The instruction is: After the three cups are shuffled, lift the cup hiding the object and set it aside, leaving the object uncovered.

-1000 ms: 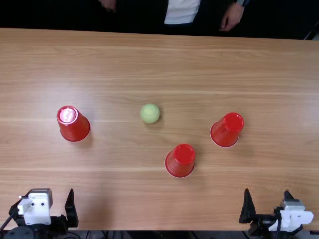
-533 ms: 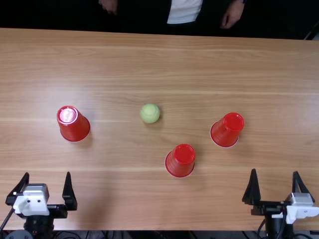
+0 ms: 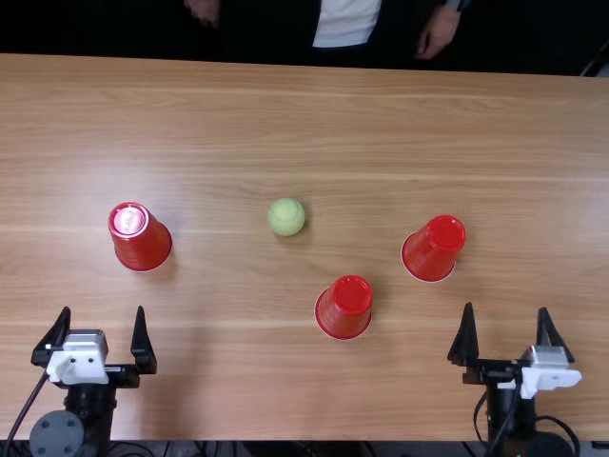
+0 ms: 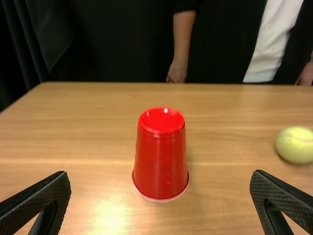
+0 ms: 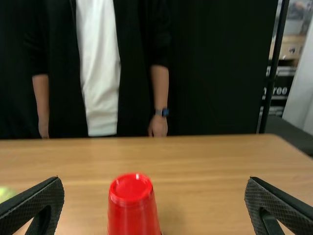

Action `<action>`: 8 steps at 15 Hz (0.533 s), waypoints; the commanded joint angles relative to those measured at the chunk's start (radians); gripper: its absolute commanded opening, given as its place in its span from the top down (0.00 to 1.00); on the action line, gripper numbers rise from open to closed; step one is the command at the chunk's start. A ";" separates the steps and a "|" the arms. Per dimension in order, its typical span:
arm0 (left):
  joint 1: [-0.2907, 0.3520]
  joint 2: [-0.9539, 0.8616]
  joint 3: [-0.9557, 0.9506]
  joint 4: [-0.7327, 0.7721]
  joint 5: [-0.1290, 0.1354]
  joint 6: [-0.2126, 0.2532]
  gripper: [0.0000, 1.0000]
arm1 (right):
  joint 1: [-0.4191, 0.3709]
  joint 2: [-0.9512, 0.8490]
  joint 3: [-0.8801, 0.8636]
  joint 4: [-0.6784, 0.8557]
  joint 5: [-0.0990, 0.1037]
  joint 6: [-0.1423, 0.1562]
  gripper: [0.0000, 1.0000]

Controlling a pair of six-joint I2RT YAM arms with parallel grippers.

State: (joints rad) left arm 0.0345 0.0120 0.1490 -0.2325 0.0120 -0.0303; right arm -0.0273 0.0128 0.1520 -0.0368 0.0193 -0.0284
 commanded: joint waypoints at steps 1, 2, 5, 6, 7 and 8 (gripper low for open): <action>0.002 -0.012 -0.020 0.015 0.017 -0.001 0.00 | -0.011 -0.013 -0.052 0.015 -0.001 -0.001 0.00; -0.001 -0.012 -0.029 0.017 0.017 -0.001 0.00 | -0.011 -0.013 -0.081 0.017 -0.001 -0.003 0.00; -0.005 -0.012 -0.091 0.056 0.017 0.001 0.00 | -0.013 -0.013 -0.120 0.023 0.010 0.006 0.00; -0.005 -0.012 -0.120 0.076 0.017 0.001 0.00 | -0.013 -0.013 -0.120 0.023 0.010 0.006 0.00; -0.007 -0.012 -0.144 0.091 0.017 0.001 0.00 | -0.013 -0.013 -0.120 0.023 0.010 0.004 0.00; -0.008 -0.012 -0.149 0.102 0.017 -0.001 0.00 | -0.013 -0.013 -0.121 0.023 0.010 0.003 0.00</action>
State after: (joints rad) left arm 0.0326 0.0116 0.0437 -0.1219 0.0158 -0.0303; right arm -0.0273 0.0128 0.0425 -0.0219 0.0189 -0.0273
